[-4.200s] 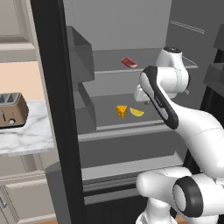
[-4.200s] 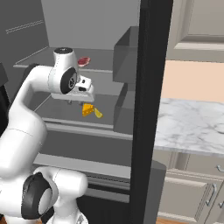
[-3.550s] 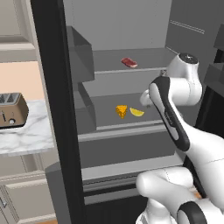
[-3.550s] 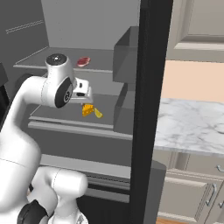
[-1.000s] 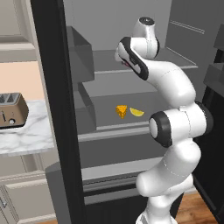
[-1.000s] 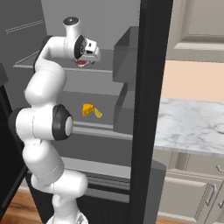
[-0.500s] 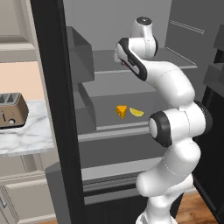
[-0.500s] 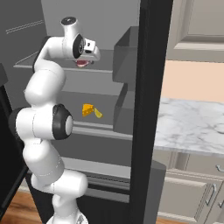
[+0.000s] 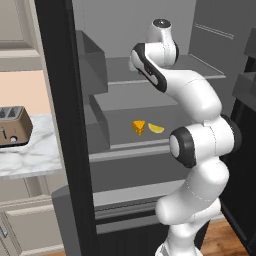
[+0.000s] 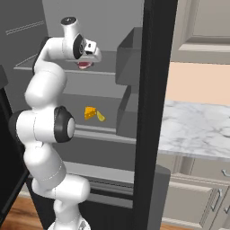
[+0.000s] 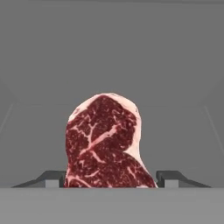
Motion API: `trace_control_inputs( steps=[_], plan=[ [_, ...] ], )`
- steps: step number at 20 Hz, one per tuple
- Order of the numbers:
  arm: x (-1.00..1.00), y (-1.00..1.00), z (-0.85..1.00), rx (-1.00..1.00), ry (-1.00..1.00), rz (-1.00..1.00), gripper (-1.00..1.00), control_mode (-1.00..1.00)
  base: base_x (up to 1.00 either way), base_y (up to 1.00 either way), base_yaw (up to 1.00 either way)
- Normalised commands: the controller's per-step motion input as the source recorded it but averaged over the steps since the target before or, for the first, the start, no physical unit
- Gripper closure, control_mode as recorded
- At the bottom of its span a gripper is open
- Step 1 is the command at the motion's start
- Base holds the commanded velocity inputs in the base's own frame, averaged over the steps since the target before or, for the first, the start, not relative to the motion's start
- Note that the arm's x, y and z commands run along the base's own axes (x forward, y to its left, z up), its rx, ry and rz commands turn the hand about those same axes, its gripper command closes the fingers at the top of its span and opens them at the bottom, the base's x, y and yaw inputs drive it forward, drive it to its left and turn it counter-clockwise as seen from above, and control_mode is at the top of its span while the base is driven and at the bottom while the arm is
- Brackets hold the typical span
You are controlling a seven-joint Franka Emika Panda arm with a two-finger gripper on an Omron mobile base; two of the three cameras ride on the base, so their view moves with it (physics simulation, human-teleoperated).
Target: Take the cheese, steak, and lemon wedge from the fridge and place them on the plate on the dining counter to create an appetizer plate.
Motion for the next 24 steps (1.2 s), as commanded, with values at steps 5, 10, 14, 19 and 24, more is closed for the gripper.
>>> trace_control_inputs(
  steps=[5,10,14,19,24],
  plan=[
    [-0.04,-0.01,-0.10,0.00,0.00,0.00,1.00,-1.00,0.00,0.00,0.00],
    [-0.89,-0.02,-0.19,0.00,-0.07,0.00,1.00,-1.00,0.00,0.00,0.00],
    [-1.00,-0.23,0.00,0.00,-0.16,0.00,1.00,-1.00,0.00,0.00,0.00],
    [-1.00,-0.25,0.02,0.00,-0.15,0.00,1.00,-1.00,0.00,0.00,0.00],
    [-0.38,-0.07,0.00,0.00,-0.05,0.00,1.00,1.00,-0.57,-0.09,0.00]
  ],
)
